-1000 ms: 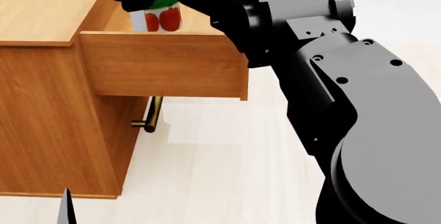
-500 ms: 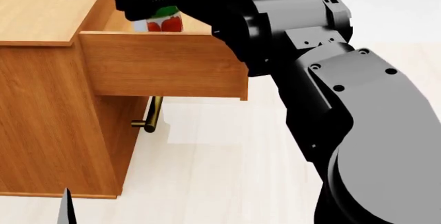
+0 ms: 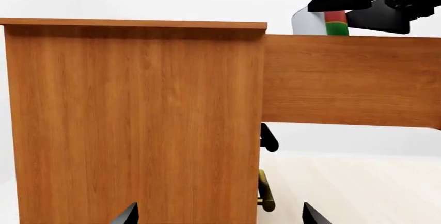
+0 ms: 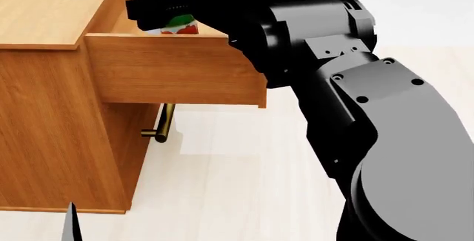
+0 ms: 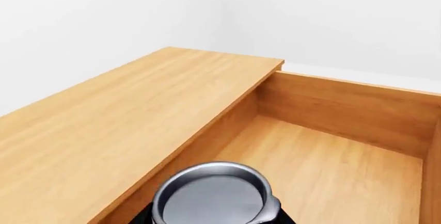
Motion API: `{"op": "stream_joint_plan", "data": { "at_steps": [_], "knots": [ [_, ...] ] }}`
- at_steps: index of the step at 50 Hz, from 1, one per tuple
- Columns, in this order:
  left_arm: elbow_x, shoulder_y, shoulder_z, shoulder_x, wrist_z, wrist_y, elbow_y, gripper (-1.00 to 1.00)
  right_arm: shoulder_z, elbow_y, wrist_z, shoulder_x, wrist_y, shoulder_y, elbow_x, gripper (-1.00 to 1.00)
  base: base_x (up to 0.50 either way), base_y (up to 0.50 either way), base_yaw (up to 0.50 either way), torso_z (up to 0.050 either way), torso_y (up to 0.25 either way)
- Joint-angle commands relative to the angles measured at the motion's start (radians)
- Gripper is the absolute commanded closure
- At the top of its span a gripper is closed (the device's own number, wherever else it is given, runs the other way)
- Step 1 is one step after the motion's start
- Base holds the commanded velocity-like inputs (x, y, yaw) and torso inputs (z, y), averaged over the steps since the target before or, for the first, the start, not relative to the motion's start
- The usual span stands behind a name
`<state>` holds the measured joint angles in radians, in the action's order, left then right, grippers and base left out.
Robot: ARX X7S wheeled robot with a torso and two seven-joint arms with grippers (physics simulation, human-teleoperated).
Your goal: Put the ketchup in the top drawer of the cabinet.
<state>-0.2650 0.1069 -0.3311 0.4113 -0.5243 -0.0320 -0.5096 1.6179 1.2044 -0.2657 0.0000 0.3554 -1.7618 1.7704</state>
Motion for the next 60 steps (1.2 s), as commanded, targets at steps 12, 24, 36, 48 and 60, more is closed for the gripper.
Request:
{"op": "stream_joint_plan", "data": {
  "at_steps": [12,24,36,48,60],
  "knots": [
    [0.002,-0.001,-0.003,0.004,-0.006,0.002,0.001,-1.00,-0.021,-0.002,-0.011,0.000,-0.054,0.009,-0.062,-1.00,0.00,0.00,0.00,0.000,0.001],
    [0.003,-0.002,-0.006,0.006,-0.009,0.001,0.001,-1.00,-0.022,-0.003,-0.004,0.000,-0.072,0.013,-0.079,-1.00,0.00,0.00,0.00,0.000,0.000],
    [0.000,-0.004,-0.009,0.007,-0.010,-0.001,0.000,-1.00,-0.026,0.005,0.004,0.000,-0.066,-0.009,-0.084,-1.00,0.00,0.00,0.00,0.000,0.000],
    [-0.001,-0.006,-0.012,0.007,-0.010,0.004,0.007,-1.00,-0.028,0.017,0.073,0.000,-0.170,-0.085,-0.073,-1.00,0.00,0.00,0.00,0.000,0.000],
    [-0.003,-0.005,-0.015,0.009,-0.014,-0.001,-0.002,-1.00,-0.030,0.012,0.133,0.000,-0.370,-0.170,-0.034,-1.00,0.00,0.00,0.00,0.000,0.000]
  ]
}}
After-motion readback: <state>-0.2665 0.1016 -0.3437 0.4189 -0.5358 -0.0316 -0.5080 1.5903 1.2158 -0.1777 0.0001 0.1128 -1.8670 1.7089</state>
